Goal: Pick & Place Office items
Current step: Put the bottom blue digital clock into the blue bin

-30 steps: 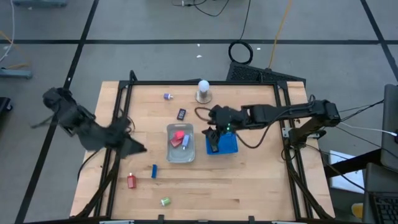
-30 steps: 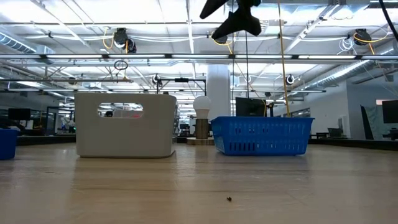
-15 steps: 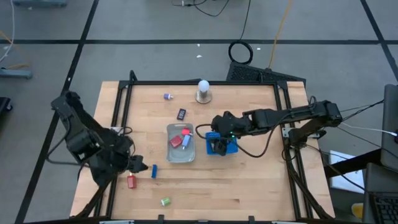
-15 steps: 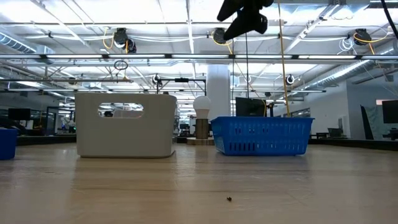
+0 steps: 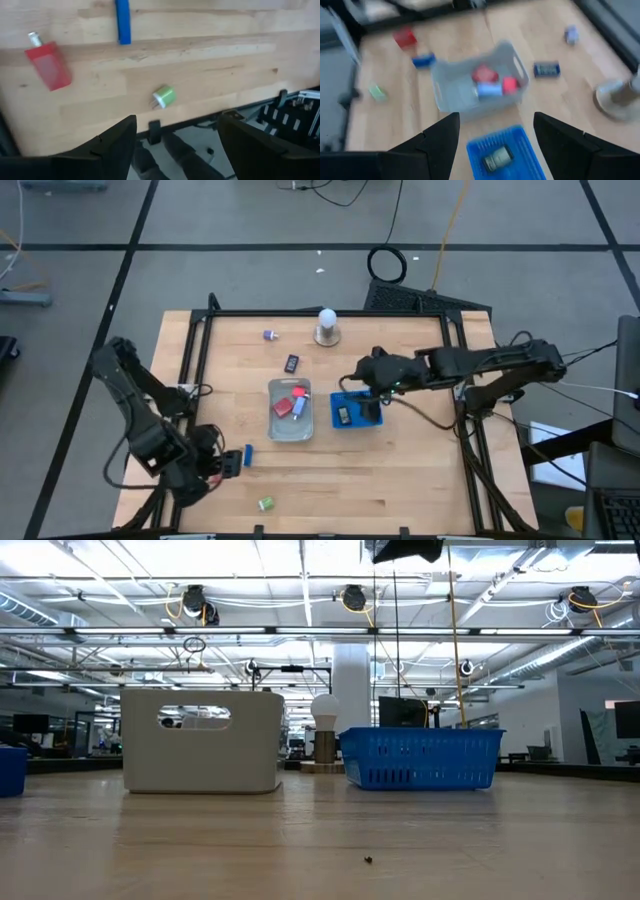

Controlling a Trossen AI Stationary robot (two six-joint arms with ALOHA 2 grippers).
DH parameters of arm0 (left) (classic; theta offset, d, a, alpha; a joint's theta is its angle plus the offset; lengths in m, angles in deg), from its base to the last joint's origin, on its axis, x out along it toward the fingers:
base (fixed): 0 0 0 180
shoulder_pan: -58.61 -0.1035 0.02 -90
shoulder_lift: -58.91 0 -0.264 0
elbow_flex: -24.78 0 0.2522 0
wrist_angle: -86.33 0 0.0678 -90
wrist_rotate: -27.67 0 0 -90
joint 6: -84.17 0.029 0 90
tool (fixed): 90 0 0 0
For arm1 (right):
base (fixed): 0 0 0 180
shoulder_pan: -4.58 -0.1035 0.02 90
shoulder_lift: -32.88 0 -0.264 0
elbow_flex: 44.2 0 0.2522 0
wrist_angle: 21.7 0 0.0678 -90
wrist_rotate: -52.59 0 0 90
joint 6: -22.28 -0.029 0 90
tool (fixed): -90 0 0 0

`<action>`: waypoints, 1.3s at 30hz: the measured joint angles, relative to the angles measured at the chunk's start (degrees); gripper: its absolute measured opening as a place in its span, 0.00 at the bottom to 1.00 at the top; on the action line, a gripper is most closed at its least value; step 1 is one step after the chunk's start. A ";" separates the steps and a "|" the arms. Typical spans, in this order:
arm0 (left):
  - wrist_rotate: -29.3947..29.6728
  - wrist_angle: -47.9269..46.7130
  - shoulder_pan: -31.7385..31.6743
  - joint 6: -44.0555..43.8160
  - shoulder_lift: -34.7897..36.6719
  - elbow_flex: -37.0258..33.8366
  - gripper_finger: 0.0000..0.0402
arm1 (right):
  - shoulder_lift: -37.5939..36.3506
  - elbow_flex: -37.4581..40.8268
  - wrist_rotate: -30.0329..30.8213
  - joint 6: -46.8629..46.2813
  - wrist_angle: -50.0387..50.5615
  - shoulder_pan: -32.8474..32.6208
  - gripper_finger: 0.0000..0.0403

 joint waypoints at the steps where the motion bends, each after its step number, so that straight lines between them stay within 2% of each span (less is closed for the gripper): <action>1: 0.06 -0.09 -0.49 0.71 -0.25 -0.02 0.70 | -0.83 -0.05 0.08 0.13 -0.59 0.00 0.62; 7: 1.00 0.10 -3.80 7.98 -0.69 -0.02 0.70 | -4.37 -0.03 0.12 0.20 -1.00 0.11 0.62; 15: 2.70 5.87 -8.31 26.08 -0.67 -0.02 0.70 | -6.90 -0.05 1.54 -1.55 -1.47 0.09 0.62; 24: 3.19 19.42 -11.35 42.50 -0.67 -0.02 0.70 | -6.89 -0.03 1.52 -6.33 -1.56 -0.02 0.62; 26: 3.49 19.45 -11.75 41.40 -0.67 -0.02 0.70 | -6.87 -0.04 1.52 -7.38 -1.55 -0.02 0.62; 29: 3.56 14.25 -12.46 35.33 -0.67 -0.22 0.70 | -6.89 -0.05 1.52 -8.59 -1.59 -0.04 0.62; 33: 0.51 7.25 -12.64 27.33 -0.63 -2.72 0.70 | -6.87 -0.04 1.50 -9.02 -1.60 -0.04 0.62; 39: -3.84 8.83 -12.65 21.12 -0.63 -9.31 0.70 | -6.87 -0.05 1.50 -9.51 -1.70 -0.04 0.62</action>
